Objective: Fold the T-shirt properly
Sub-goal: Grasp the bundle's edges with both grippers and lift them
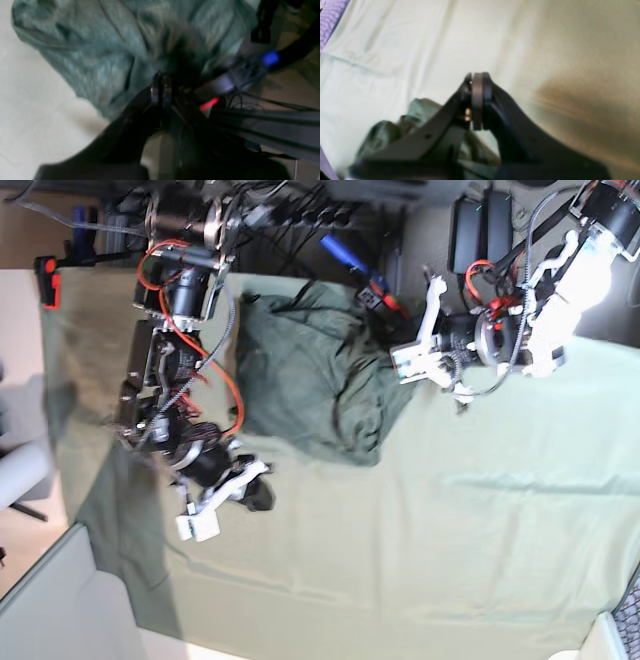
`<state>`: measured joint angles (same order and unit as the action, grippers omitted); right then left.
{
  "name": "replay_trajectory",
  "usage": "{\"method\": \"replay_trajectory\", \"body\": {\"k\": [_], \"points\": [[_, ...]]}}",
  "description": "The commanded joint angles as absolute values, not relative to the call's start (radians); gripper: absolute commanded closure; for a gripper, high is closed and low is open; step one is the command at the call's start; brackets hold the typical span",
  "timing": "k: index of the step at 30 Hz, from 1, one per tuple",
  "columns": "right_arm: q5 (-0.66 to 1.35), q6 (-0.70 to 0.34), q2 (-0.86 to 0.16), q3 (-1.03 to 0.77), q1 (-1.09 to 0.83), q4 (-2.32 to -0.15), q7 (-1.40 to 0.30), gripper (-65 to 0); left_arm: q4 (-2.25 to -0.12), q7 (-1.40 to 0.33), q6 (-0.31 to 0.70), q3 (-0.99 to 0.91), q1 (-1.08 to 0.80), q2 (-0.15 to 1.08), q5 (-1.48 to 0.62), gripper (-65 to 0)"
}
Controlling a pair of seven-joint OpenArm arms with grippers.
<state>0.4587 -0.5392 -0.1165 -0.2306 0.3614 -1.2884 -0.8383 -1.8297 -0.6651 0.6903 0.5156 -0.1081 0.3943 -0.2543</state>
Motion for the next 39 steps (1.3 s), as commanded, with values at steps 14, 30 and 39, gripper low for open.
{"method": "replay_trajectory", "body": {"k": [14, 30, 39], "points": [[0.528, -0.547, -0.136, -0.233, 0.402, -1.125, -0.946, 0.0, -1.802, -0.573, 0.698, 0.512, -0.099, 0.435, -0.186, -1.5], [0.673, -0.547, -0.139, -0.234, 0.402, -1.127, -1.052, 0.0, -1.494, -0.504, 0.698, 0.513, 0.093, 0.432, -0.175, -1.5], [0.674, -0.547, -0.155, -0.234, 0.402, -1.127, -1.067, 0.0, -1.376, -0.46, 0.698, 0.513, 0.191, 0.421, -0.175, -1.5]]}}
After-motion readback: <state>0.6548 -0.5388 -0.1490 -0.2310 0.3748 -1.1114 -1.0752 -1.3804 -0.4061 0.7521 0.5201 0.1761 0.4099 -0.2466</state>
